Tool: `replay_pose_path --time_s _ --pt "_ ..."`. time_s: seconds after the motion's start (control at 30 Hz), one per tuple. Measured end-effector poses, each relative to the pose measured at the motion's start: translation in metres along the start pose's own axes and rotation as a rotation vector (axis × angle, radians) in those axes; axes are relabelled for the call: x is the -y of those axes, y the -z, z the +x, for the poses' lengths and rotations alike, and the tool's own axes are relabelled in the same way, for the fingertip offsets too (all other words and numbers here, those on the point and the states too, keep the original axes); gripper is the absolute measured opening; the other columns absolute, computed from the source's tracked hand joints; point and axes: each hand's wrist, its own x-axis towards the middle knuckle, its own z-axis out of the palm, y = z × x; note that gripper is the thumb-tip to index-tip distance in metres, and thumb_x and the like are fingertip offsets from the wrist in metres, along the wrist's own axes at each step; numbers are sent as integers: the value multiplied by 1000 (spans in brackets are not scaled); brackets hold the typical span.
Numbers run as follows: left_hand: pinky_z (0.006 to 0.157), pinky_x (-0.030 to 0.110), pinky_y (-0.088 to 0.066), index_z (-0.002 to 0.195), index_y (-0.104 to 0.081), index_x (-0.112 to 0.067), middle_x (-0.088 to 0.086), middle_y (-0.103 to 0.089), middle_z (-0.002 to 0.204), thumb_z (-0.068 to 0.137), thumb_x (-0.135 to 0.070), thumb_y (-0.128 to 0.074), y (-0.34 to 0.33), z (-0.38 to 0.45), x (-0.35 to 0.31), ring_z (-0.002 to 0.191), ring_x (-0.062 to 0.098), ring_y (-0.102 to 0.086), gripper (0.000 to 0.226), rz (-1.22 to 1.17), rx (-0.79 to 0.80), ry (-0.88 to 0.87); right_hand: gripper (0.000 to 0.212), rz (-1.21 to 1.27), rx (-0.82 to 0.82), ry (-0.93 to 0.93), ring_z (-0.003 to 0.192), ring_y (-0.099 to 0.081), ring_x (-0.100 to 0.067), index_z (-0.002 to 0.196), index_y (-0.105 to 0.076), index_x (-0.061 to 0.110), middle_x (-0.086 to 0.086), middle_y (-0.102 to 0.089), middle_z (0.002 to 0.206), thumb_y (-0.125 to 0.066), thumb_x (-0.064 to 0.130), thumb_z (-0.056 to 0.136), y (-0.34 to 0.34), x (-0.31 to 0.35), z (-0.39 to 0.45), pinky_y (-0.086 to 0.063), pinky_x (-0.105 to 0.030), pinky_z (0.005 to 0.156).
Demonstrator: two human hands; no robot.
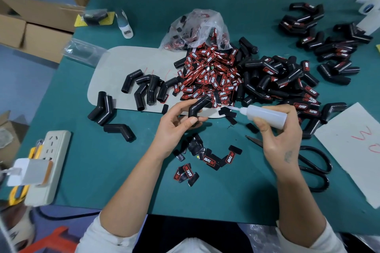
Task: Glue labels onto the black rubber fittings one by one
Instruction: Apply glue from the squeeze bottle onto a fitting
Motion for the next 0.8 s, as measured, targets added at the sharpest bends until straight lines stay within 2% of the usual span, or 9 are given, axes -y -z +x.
replay_pose_path --time_s 0.17,0.37,0.67,0.8 --pt "97 39 -59 134 -67 -30 7 -69 128 97 -19 -69 1 1 0 114 40 -73 38 -47 -14 4 21 8 12 13 99 -62 2 111 -57 30 31 -64 107 -70 33 95 0 0 0 -45 -12 83" --pt "96 38 -59 138 -62 -20 9 -68 126 98 -17 -69 3 2 4 114 41 -72 41 -68 2 8 21 1 -6 5 97 -62 2 111 -57 32 30 -64 105 -70 35 94 0 -2 0 -45 -13 83" --pt "97 39 -59 137 -64 -24 6 -70 124 98 -19 -69 4 2 4 115 42 -72 39 -87 2 14 22 -6 -2 0 97 -61 3 110 -57 31 32 -63 105 -70 36 94 0 -2 0 -44 -12 83" --pt "97 38 -60 138 -63 -21 13 -67 129 98 -19 -70 4 2 3 115 43 -72 41 -87 0 13 21 0 -1 8 96 -62 4 111 -56 30 33 -63 105 -70 34 95 0 0 0 -44 -10 82"
